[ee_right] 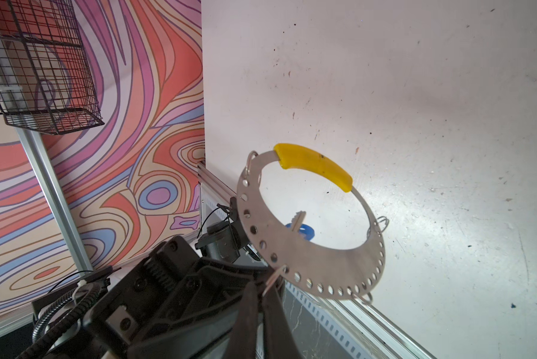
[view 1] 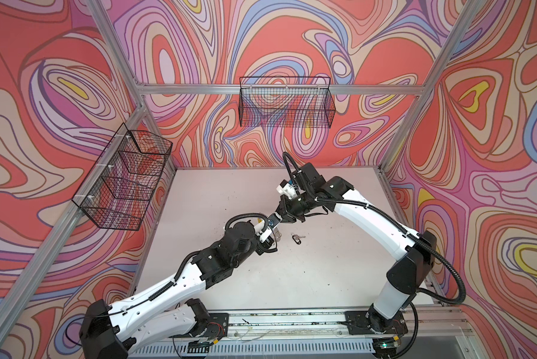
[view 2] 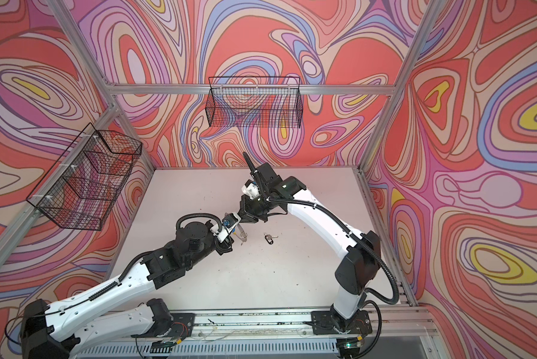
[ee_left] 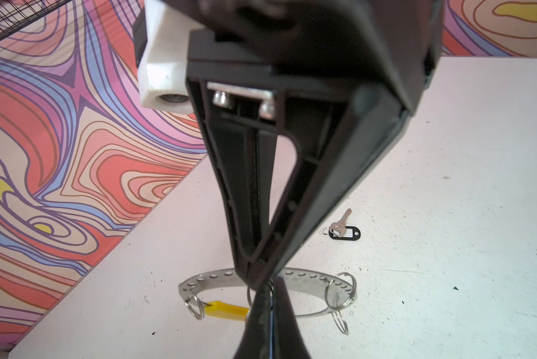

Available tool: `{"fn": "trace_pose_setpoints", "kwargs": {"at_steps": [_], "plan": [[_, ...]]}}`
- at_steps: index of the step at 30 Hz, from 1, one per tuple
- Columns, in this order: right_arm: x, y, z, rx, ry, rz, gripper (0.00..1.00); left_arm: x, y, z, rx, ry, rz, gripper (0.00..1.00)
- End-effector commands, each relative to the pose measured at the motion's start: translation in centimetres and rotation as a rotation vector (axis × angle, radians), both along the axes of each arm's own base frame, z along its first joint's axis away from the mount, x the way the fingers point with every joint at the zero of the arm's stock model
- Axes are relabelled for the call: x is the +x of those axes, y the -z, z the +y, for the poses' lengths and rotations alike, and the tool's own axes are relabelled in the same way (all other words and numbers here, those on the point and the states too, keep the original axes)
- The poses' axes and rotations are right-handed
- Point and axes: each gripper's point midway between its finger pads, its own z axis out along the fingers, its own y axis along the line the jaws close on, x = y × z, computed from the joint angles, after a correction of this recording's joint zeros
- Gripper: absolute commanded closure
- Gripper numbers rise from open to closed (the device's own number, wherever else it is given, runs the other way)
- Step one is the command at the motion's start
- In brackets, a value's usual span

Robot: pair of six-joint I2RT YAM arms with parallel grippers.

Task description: Put the keys on the keyring

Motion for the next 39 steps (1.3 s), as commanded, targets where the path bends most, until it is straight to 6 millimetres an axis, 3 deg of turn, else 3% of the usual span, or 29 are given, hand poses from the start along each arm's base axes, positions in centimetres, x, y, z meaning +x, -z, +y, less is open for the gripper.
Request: {"fn": "trace_pose_setpoints", "kwargs": {"at_steps": [1,12,19,23,28,34,39], "plan": [[-0.7,0.3,-0.4,0.015,-0.032,0.028,0.97,-0.4,-3.4,-1.1,-0.101,0.041,-0.027,1.0],[-0.1,-0.7,-1.3,0.083,0.001,-0.016,0.62,-0.7,-2.6,-1.6,-0.134,0.052,0.022,1.0],[1.1,-1.7,-3.4,0.084,0.042,-0.089,0.6,-1.0,-1.5,-1.7,-0.129,0.057,0.078,1.0],[2.0,-3.4,-5.0,0.05,0.059,-0.266,0.62,-1.1,-1.1,-1.7,-0.147,0.04,0.121,1.0],[1.6,-3.1,-7.2,-0.059,0.021,-0.507,0.62,-1.6,-1.5,-2.0,-0.239,0.03,0.21,1.0],[-2.2,-2.0,-5.0,-0.185,-0.152,-0.794,0.5,-2.7,-2.1,-2.0,-0.299,0.024,0.352,1.0],[-2.3,-0.7,-4.4,-0.25,-0.197,-0.884,0.46,-3.6,-3.2,-1.6,-0.323,0.032,0.41,1.0]]}}
